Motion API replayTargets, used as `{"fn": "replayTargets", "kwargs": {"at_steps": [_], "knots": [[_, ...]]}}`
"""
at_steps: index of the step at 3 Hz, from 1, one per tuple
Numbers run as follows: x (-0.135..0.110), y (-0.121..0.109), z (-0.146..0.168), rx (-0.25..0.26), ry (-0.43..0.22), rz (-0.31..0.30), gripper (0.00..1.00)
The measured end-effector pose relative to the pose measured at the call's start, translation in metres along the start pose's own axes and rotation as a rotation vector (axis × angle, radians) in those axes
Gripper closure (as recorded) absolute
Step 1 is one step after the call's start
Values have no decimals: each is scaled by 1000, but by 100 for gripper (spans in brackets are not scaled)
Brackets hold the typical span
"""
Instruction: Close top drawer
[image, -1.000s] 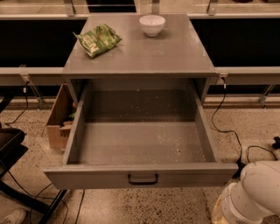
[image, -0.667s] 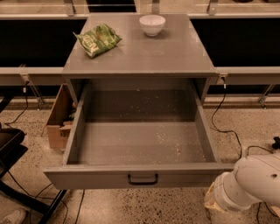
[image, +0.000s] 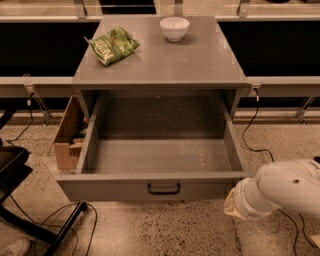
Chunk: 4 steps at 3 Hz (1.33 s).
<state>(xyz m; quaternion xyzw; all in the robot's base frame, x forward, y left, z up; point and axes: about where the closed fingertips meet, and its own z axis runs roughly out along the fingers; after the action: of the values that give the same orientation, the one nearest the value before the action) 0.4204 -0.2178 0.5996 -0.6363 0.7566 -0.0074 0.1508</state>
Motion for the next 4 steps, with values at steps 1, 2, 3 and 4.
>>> {"fn": "replayTargets", "kwargs": {"at_steps": [1, 2, 3, 4], "knots": [[-27, -33, 7, 44, -36, -45, 100], [-27, -34, 7, 45, -36, -45, 100], [-47, -59, 9, 69, -64, -73, 100], [-47, -59, 9, 70, -64, -73, 100]]}}
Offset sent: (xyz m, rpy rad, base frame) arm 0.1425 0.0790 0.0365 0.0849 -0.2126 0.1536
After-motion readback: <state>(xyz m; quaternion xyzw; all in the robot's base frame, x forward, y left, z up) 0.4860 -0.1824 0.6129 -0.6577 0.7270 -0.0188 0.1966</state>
